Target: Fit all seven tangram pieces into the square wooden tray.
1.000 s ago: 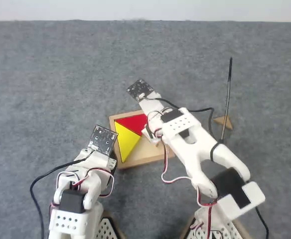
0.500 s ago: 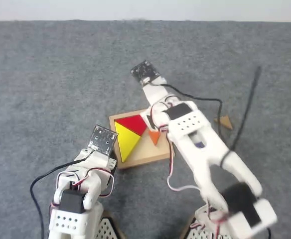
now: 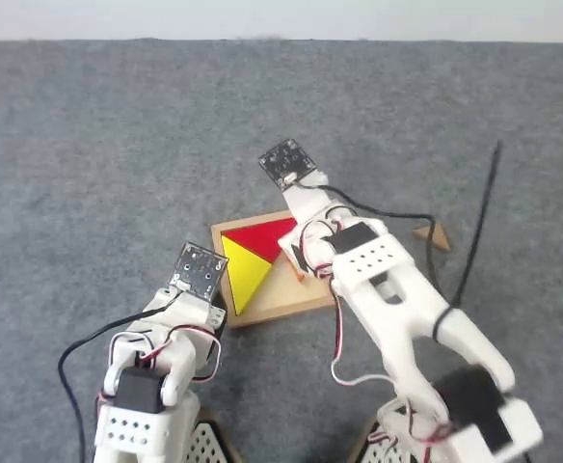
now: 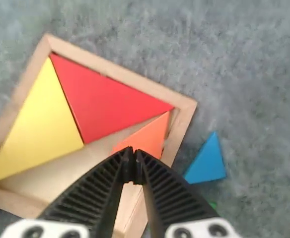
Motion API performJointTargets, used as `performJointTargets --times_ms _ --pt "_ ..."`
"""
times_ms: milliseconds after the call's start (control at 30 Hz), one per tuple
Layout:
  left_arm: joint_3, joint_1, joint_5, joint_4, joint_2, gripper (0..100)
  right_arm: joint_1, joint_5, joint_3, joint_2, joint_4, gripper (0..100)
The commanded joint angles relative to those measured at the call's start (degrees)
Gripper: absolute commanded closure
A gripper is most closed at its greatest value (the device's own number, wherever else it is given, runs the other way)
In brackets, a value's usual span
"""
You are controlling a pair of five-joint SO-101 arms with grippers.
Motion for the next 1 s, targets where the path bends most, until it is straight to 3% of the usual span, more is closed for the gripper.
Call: performJointTargets --times_ms 0,433,700,967 --pt "-0.4 0.1 0.8 0.3 0.1 91 0.8 1.0 -4.7 3.1 -1.1 99.2" --pt "-0.4 0.1 0.8 0.3 0.1 91 1.1 2.1 -14.7 16.0 -1.4 99.2" --pt "-0.4 0.1 0.8 0.3 0.1 91 6.4 3.2 -23.4 23.8 4.2 99.2" --pt "-0.4 0.1 0.8 0.3 0.1 91 1.5 1.8 -20.9 22.1 5.4 99.2"
